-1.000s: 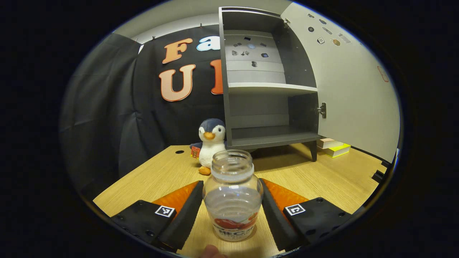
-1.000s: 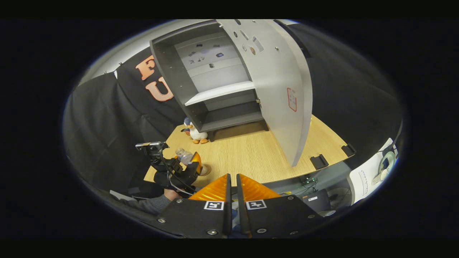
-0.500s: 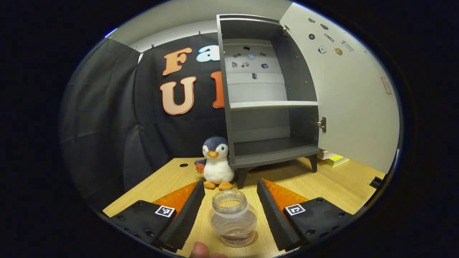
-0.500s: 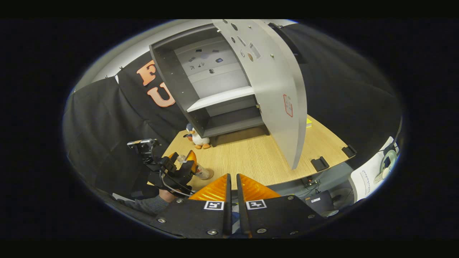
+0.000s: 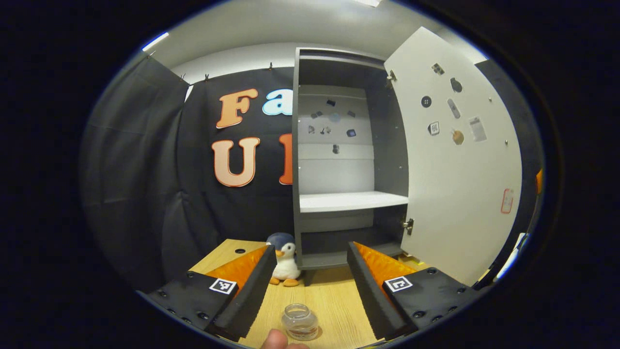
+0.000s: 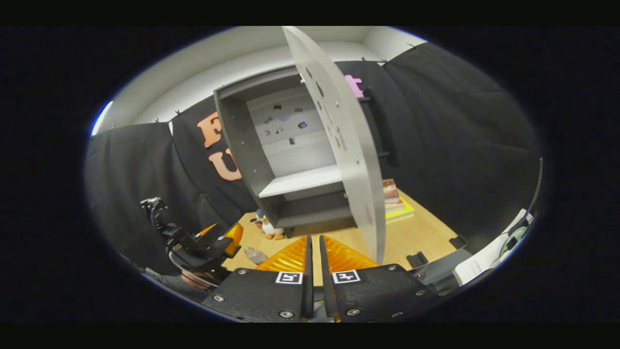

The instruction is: Open the cabinet door with the right hand, grasp the bottle in the cabinet with the left hand and place it on the coaster, then close the cabinet door with the right hand.

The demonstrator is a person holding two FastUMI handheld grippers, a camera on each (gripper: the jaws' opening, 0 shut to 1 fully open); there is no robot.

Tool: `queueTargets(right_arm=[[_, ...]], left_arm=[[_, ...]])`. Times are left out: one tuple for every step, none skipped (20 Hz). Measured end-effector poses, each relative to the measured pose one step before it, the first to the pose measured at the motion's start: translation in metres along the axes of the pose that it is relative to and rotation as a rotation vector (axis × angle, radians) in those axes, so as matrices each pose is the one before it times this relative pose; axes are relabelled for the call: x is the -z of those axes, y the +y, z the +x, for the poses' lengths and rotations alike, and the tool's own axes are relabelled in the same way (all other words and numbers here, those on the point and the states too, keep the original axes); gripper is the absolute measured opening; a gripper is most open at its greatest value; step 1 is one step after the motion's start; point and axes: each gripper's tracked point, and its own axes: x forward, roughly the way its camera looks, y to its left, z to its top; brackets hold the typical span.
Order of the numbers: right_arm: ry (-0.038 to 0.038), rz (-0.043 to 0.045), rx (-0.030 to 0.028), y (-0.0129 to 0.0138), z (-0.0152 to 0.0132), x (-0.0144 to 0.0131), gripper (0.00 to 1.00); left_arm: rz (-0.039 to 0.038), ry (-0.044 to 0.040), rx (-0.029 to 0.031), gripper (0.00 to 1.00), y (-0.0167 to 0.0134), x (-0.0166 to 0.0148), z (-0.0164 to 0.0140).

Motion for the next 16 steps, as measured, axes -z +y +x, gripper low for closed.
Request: queueTargets(right_arm=[[-0.03234,-0.00477,0.00662,-0.02188,-0.00172,-0.0075,0.09],[-0.02535,-0.00524,0.00398,-0.00883,-0.00204,-0.01346,0.13],[-0.02353,-0.00861,0.00967,-0.01097,-0.00336,-0.01322,0.19],[-0.0169,-0.00727,0.01301,-0.01142,-0.00062,-0.00978,0.21],[-0.01277,-0.00564,0.01221,-0.01008,0.00126,-0.00618,0.3],[-0.01176,-0.0031,0.00768,-0.00726,0.00152,-0.00783,0.39],[-0.0083,-0.00383,0.00331,-0.00629,0.0017,-0.00648,0.45],[-0.01345,-0.00275,0.00131,-0.00437,0.00289,-0.00653,0.36],[-0.00681,-0.00492,0.00032,-0.00506,0.00386,-0.00462,0.4],[-0.00265,-0.00765,0.00084,-0.00561,0.00432,-0.00262,0.43],[-0.00594,-0.0106,-0.0033,-0.00358,0.00536,-0.0017,0.47],[-0.00395,-0.0082,-0.00619,-0.00237,0.00685,-0.00201,0.48],[-0.00037,-0.00366,-0.00314,-0.00262,0.0078,0.00053,0.53],[-0.00038,-0.00265,-0.00213,-0.00278,0.00696,0.00077,0.55],[-0.00213,-0.00308,-0.00007,-0.00329,0.00489,0.0008,0.57],[0.00148,-0.00413,-0.00294,-0.00161,0.00603,0.00086,0.58]], left_arm=[[0.0089,-0.00795,0.0096,0.96,-0.00392,-0.01073,-0.00567],[0.00602,-0.00486,0.01225,0.95,-0.00432,-0.00938,-0.00445],[0.00484,-0.00308,0.00656,0.95,-0.00285,-0.00767,-0.00437],[0.00052,-0.00445,0.00838,0.96,-0.0032,-0.00793,-0.00437],[-0.00067,0.00179,-0.00451,0.96,0.00059,-0.00599,-0.00508],[-0.00604,-0.00422,-0.00657,0.95,0.00105,-0.00754,-0.00355],[-0.00844,0.00054,-0.00384,0.95,0.00086,-0.00433,-0.00355],[-0.00703,0.00418,-0.00439,0.96,0.00056,-0.00381,-0.00276],[-0.00639,0.00473,0.00183,0.96,-0.00067,-0.00323,-0.00173],[-0.00357,0.00117,0.00251,0.95,-0.00044,-0.00278,-0.00081],[0.00154,0.00494,0.00078,0.95,0.00066,-0.00211,-0.00002],[0.00224,0.00479,-0.00429,0.95,0.00164,-0.00097,-0.0011],[0.00397,0.00442,-0.0109,0.96,0.00332,-0.00131,-0.00235],[0.00555,-0.00073,-0.01138,0.95,0.00269,-0.00227,-0.0023],[0.00488,0.00014,-0.01033,0.96,0.00313,-0.0015,-0.0015],[0.00361,-0.00163,-0.00382,0.96,0.00164,-0.00234,-0.00088]])
